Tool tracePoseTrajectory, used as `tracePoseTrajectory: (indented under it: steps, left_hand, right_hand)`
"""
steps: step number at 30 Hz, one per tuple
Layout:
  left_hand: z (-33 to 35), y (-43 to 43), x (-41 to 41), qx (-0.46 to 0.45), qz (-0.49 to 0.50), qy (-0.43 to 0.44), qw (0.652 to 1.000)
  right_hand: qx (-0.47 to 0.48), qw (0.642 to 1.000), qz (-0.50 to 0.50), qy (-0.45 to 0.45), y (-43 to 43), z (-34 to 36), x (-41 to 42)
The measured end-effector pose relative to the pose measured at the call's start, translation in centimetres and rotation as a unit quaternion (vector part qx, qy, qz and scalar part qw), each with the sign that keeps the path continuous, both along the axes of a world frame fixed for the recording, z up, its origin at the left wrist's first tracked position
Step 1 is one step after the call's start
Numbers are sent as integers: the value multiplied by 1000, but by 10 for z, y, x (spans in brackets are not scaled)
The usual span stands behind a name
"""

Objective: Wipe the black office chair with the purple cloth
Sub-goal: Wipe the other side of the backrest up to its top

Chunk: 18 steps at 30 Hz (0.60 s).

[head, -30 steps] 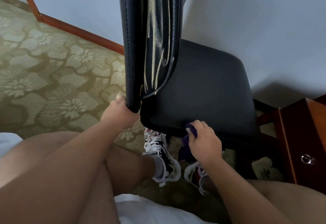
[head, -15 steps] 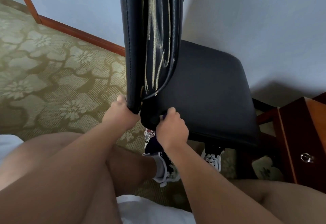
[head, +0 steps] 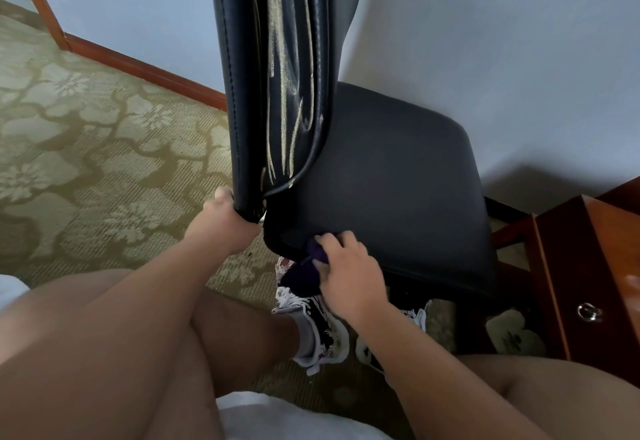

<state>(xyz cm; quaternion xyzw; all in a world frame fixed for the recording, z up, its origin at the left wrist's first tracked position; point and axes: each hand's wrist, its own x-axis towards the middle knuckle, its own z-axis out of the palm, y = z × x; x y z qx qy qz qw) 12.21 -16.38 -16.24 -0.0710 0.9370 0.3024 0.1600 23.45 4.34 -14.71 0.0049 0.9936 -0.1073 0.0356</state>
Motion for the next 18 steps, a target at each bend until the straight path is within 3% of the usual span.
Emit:
tracePoseTrajectory:
  steps: [7, 12, 18]
  left_hand:
    - [4, 2, 4, -4, 2, -4, 1000]
    - [7, 5, 8, -9, 4, -14, 1000]
    - [0, 5, 11, -6, -10, -9, 1000]
  right_hand:
    - [13, 990, -135, 31, 74, -8, 50]
    - [-48, 971, -224, 61, 67, -11, 49]
    - [-98, 975, -191, 61, 12, -11, 17]
